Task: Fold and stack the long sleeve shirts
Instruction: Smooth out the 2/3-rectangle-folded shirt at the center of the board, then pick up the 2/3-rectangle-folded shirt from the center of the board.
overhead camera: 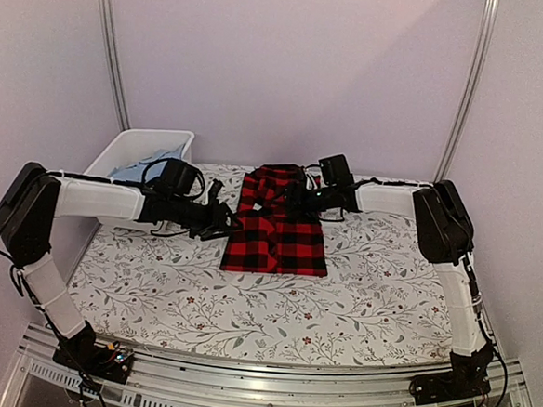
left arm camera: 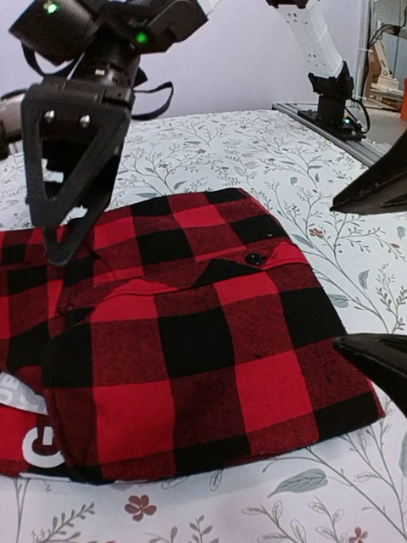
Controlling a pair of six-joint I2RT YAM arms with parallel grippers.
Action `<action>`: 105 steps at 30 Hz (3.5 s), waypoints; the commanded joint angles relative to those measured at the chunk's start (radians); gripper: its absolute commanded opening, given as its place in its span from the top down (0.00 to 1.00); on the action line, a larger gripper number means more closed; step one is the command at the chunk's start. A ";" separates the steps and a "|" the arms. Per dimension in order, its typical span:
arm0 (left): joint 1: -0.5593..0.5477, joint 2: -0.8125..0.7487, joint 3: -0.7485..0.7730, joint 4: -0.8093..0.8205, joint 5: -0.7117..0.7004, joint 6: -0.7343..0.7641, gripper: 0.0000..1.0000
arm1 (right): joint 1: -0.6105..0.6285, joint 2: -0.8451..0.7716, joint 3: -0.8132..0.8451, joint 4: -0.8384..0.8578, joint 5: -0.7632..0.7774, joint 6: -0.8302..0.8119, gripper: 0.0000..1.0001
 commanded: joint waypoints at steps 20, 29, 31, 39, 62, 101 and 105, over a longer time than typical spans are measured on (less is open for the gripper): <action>0.026 0.459 0.449 -0.051 -0.046 0.093 0.71 | -0.097 -0.167 -0.363 -0.030 0.196 -0.072 0.65; -0.006 0.690 0.694 -0.141 0.046 0.115 0.70 | -0.100 -0.255 -0.489 0.008 0.256 -0.032 0.65; -0.011 0.700 0.712 -0.154 0.038 0.115 0.69 | -0.100 -0.270 -0.495 0.000 0.267 -0.036 0.65; -0.003 0.600 0.682 -0.178 -0.024 0.148 0.62 | -0.075 -0.381 -0.474 -0.094 0.377 -0.104 0.63; 0.012 -0.010 -0.119 -0.066 -0.128 0.120 0.64 | 0.093 -0.704 -0.840 -0.151 0.506 -0.096 0.66; -0.088 0.117 -0.094 -0.077 -0.225 0.090 0.71 | 0.199 -0.590 -0.874 -0.206 0.693 -0.028 0.75; -0.092 0.130 -0.078 -0.078 -0.236 0.088 0.73 | 0.199 -0.587 -0.870 -0.200 0.703 -0.029 0.78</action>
